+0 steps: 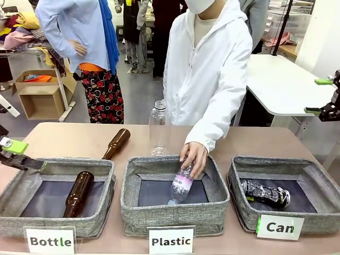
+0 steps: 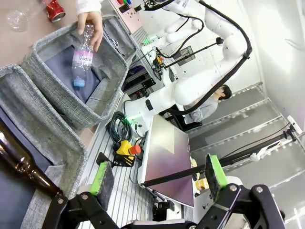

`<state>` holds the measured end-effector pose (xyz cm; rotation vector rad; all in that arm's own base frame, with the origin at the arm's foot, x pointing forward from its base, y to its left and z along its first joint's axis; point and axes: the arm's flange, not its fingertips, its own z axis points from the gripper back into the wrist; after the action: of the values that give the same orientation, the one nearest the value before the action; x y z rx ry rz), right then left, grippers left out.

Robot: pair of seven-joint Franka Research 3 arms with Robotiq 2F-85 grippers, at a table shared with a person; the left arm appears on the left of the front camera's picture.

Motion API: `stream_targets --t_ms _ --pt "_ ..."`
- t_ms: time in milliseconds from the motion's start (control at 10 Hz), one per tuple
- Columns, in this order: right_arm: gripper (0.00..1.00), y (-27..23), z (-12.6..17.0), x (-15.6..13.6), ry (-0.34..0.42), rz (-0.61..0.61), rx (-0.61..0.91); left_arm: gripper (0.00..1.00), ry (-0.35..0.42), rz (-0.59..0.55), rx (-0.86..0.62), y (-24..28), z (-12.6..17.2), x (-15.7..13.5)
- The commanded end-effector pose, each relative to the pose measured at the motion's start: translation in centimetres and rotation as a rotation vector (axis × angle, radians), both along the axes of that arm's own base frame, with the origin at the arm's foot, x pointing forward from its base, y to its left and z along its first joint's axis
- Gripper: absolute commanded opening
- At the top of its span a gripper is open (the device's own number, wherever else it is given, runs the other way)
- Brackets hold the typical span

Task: Sort the can waste into the basket.
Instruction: Pick up the can waste from the table and place it in the right Fabric basket.

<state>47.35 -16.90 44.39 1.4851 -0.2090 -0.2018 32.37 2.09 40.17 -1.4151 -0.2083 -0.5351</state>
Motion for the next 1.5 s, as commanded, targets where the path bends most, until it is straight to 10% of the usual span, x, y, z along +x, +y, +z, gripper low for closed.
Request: stream_targets --t_ms 0,1400 --pt "1.00 0.73 0.22 -0.30 -0.015 0.153 -0.074 1.00 0.007 -0.001 -0.005 0.10 0.24 -0.28" --pt "1.00 0.73 0.22 -0.30 -0.015 0.153 -0.074 1.00 0.007 -0.001 -0.005 0.10 0.24 -0.28"
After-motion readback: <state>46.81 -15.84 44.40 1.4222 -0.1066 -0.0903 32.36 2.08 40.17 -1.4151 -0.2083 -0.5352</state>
